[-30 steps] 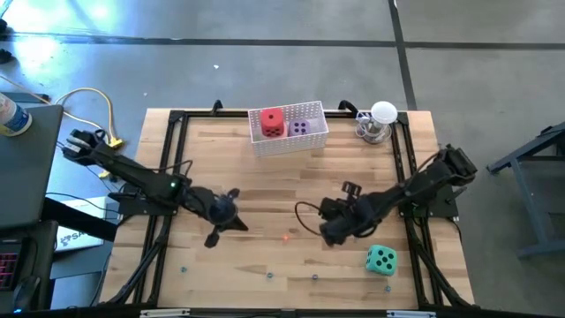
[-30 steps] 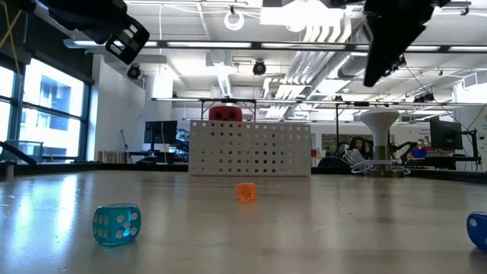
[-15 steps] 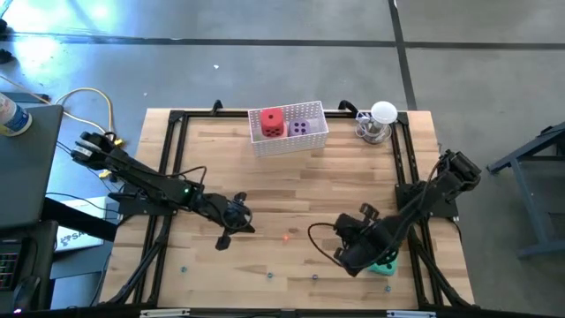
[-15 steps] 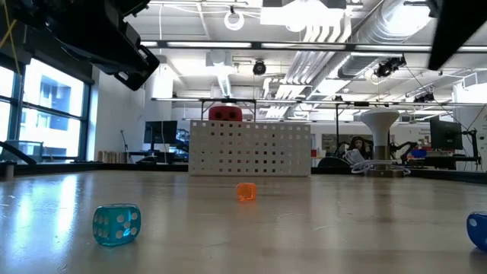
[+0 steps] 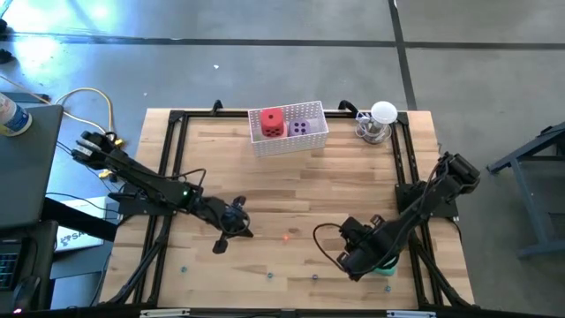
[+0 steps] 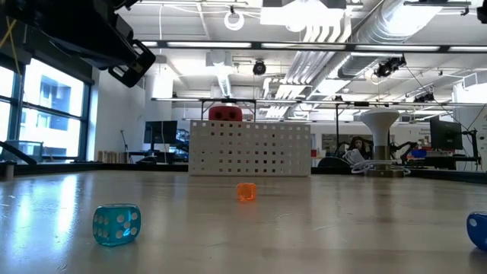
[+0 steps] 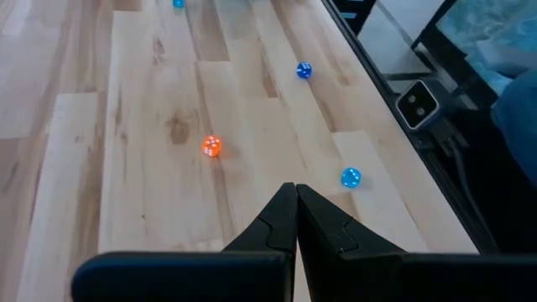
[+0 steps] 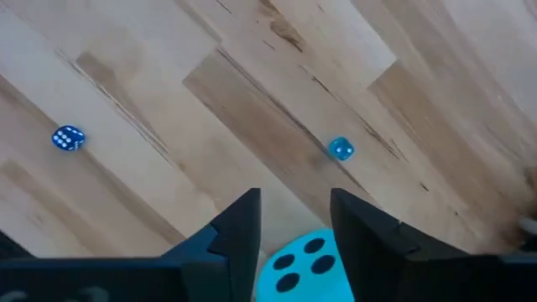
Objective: Pick & Place Dice
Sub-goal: Put the top light blue dice into the white bin
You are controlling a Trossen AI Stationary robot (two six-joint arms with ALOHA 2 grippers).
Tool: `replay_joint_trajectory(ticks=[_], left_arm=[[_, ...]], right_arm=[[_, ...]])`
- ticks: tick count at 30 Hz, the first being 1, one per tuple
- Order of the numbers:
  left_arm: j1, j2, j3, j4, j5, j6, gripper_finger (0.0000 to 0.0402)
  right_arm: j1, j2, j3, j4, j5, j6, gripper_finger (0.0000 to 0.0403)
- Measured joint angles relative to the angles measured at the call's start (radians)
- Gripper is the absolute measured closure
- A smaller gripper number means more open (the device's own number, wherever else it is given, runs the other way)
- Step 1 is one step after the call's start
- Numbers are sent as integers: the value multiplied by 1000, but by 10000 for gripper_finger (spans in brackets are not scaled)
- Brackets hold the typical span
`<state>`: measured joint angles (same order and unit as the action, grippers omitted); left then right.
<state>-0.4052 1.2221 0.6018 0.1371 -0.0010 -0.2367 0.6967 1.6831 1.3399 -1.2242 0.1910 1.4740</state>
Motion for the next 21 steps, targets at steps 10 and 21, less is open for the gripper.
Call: replay_joint_trajectory(ticks=[10,21], left_arm=[[-6,0,0,-1,0,0,401],[-6,0,0,-2,0,1,401]], right_arm=[[-50,43,-74,77,-89,20,260],[-84,44,-278,199,-167,-60,265]])
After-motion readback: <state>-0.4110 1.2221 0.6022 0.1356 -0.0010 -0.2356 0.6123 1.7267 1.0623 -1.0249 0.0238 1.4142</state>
